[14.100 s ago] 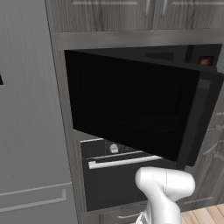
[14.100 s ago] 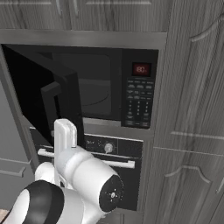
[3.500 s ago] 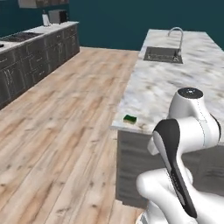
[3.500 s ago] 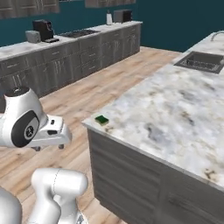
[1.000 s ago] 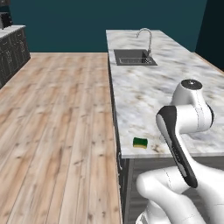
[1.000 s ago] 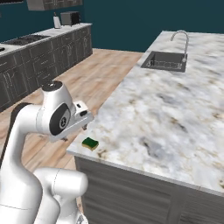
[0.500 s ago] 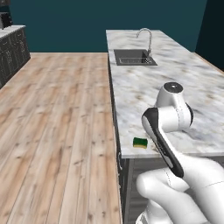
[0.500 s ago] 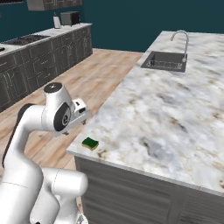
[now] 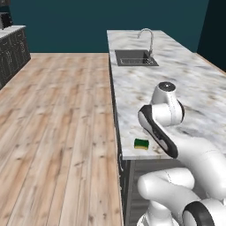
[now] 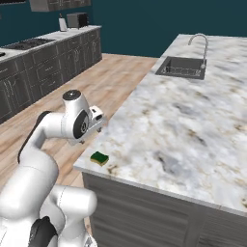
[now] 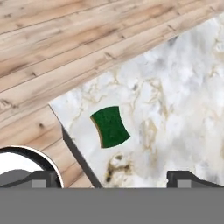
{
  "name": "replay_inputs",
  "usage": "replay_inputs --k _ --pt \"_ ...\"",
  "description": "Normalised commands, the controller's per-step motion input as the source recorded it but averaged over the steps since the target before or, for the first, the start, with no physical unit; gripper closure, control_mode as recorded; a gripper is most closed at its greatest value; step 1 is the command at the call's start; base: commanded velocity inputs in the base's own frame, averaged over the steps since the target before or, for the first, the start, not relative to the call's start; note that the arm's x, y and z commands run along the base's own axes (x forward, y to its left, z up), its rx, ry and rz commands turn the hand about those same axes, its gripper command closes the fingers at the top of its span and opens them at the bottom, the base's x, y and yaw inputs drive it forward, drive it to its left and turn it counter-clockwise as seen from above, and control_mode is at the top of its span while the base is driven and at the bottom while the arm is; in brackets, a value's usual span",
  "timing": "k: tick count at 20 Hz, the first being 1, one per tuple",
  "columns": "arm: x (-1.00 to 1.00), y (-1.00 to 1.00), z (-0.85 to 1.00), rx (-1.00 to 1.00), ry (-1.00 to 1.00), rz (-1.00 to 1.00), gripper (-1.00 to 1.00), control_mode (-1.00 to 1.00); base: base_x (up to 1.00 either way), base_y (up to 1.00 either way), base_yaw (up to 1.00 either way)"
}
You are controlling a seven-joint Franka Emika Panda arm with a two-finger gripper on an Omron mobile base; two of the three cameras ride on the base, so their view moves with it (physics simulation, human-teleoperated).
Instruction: Place the sponge inside the microwave to prepare for sanitizing.
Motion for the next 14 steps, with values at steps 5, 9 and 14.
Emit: replay_inputs --k 5,9,14 --pt "0.15 0.00 -0.38 0.00 0.05 0.08 -1.00 -1.00 0.00 0.00 0.00" --pt "0.00 0.00 -0.46 0.00 0.11 0.06 -1.00 -1.00 0.00 0.00 0.00" --pt "0.08 0.00 -0.42 0.00 0.03 0.06 -1.00 -1.00 0.00 0.00 0.00"
